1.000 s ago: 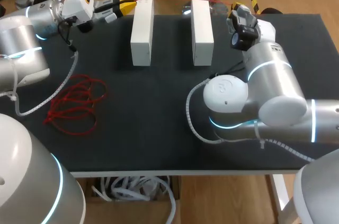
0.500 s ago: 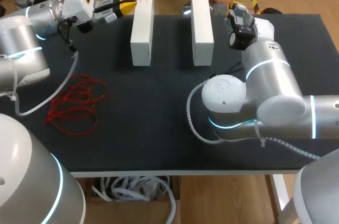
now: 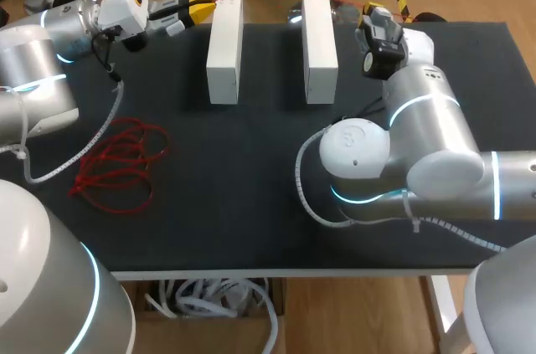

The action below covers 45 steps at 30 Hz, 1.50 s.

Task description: Grab the tape and strap the tape.

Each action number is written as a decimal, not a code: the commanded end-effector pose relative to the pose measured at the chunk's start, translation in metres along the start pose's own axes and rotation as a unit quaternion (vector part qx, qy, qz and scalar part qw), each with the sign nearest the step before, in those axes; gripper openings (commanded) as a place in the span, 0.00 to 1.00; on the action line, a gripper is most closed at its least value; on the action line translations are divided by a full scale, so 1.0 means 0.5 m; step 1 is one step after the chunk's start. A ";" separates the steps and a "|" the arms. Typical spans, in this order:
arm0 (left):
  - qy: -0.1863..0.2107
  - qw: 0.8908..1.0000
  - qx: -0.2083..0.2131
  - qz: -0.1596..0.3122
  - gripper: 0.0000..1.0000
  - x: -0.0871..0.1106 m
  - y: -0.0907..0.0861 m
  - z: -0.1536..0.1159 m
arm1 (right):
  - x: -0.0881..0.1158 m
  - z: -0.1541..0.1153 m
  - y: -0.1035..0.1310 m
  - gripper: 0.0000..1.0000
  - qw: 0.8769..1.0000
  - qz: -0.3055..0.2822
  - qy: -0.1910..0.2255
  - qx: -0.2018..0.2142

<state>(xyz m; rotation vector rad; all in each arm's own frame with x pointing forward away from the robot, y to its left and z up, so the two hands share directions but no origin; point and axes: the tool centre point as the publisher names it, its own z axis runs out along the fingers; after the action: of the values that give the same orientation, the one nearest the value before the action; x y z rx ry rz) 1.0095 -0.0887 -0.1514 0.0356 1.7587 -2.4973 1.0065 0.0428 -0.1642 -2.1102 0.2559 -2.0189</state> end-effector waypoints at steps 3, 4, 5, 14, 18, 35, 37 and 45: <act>-0.002 1.000 -0.001 0.001 0.00 0.003 0.000 0.001 | 0.006 -0.001 0.001 0.00 1.000 -0.001 -0.004 0.001; -0.002 1.000 -0.001 0.001 0.00 0.003 0.000 0.001 | 0.006 -0.001 0.001 0.00 1.000 -0.001 -0.004 0.001; -0.002 1.000 -0.001 0.001 0.00 0.003 0.000 0.001 | 0.006 -0.001 0.001 0.00 1.000 -0.001 -0.004 0.001; 0.032 0.996 -0.081 -0.017 0.00 -0.005 -0.024 -0.025 | 0.006 -0.001 0.001 0.00 1.000 -0.001 -0.004 0.001; 0.032 0.990 -0.137 -0.031 0.00 -0.006 -0.038 -0.028 | 0.006 -0.001 0.001 0.00 1.000 -0.001 -0.004 0.001; 0.043 0.927 -0.366 -0.070 0.00 -0.008 -0.044 0.050 | 0.006 -0.001 0.001 0.00 1.000 -0.001 -0.004 0.001; 0.048 0.919 -0.387 -0.067 0.00 -0.009 -0.043 0.058 | 0.006 -0.001 0.001 0.00 1.000 -0.001 -0.004 0.001; 0.060 0.875 -0.476 -0.065 0.00 -0.012 -0.054 0.082 | 0.006 -0.001 0.001 0.00 1.000 -0.001 -0.004 0.001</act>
<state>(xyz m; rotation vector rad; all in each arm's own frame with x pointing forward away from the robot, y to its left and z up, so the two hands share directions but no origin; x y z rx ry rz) 1.0131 -0.1151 -0.1180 -0.0097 2.7209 -1.7369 1.0066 0.0428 -0.1642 -2.1101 0.2556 -2.0186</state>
